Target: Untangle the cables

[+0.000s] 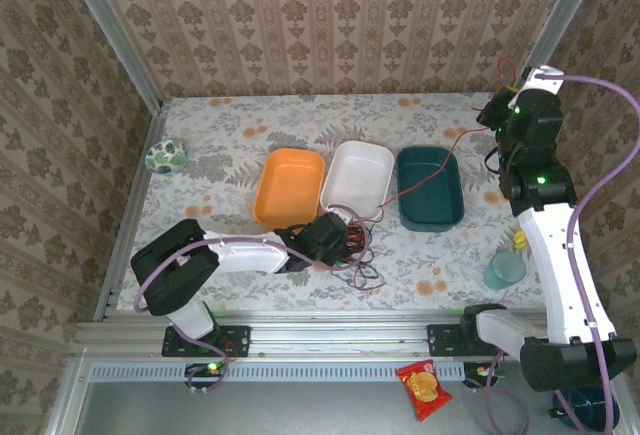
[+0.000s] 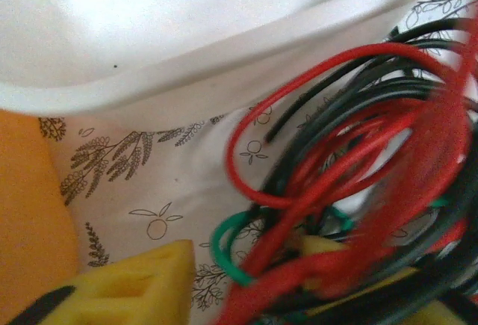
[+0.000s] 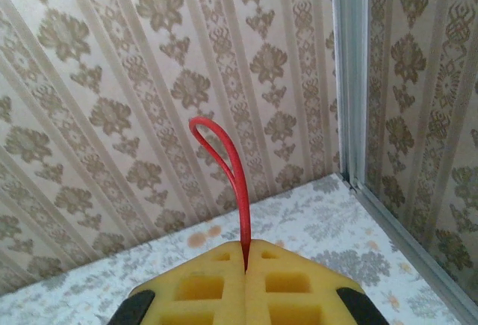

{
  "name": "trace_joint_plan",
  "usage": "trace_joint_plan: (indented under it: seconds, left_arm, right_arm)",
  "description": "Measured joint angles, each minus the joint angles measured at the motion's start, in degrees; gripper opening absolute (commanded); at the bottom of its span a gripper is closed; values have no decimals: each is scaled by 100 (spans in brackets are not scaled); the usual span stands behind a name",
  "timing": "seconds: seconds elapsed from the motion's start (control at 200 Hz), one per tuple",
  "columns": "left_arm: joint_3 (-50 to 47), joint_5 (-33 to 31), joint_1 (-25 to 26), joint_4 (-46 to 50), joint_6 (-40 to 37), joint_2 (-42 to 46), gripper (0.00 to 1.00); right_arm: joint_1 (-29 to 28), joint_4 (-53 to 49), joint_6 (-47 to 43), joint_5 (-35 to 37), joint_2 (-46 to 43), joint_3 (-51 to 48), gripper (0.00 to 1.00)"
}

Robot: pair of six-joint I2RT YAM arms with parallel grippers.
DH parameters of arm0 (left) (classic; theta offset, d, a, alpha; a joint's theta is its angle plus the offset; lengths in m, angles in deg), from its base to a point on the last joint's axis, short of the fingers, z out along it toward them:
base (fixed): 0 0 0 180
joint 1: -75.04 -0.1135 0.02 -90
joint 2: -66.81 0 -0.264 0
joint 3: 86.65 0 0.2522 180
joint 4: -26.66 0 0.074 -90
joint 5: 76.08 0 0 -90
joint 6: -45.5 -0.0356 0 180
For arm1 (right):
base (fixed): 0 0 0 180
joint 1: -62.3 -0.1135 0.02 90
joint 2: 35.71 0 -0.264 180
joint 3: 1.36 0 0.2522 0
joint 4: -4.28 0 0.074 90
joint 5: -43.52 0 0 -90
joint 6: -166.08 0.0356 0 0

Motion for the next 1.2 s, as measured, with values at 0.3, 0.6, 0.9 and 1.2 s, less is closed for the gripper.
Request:
trace_joint_plan:
  seconds: [0.3, 0.6, 0.9, 1.2]
  left_arm:
    - [-175, -111, -2, 116, 33, 372, 0]
    - [-673, -680, -9, 129, 372, 997, 0]
    - [-892, -973, -74, 107, 710, 1235, 0]
    - [-1104, -990, -111, 48, 791, 1469, 0]
  right_arm:
    - [319, -498, -131, 407, 164, 72, 0]
    - [1141, -772, 120, 476, 175, 83, 0]
    - [1624, -984, 332, 470, 212, 258, 0]
    - [1884, -1075, 503, 420, 210, 291, 0]
